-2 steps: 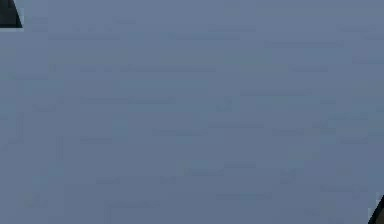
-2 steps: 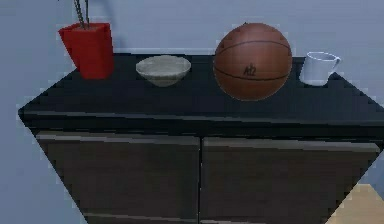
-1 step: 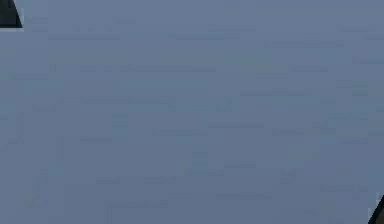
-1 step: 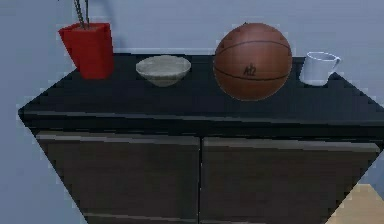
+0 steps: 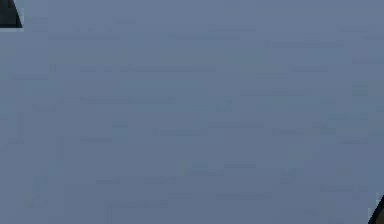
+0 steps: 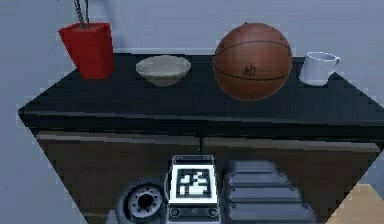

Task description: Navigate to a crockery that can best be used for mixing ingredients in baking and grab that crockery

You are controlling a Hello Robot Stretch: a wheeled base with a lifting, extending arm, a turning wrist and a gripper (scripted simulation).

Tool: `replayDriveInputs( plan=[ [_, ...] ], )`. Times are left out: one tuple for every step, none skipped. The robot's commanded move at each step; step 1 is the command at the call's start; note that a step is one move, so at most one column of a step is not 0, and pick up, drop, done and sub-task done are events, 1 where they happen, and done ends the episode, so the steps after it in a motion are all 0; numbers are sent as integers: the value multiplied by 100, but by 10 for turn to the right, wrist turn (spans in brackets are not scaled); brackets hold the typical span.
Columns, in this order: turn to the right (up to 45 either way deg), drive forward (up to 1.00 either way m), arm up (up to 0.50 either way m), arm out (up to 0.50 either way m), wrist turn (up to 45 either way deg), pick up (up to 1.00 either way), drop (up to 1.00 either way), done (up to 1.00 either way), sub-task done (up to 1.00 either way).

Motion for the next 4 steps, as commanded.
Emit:
replayDriveInputs(
  plan=[
    [0, 0, 0, 32, 0, 0, 0, 0, 0],
    [0, 0, 0, 0, 450, 0, 0, 0, 0],
    [0, 0, 0, 0, 450, 0, 0, 0, 0],
    [0, 0, 0, 0, 450, 0, 0, 0, 0]
  ],
)
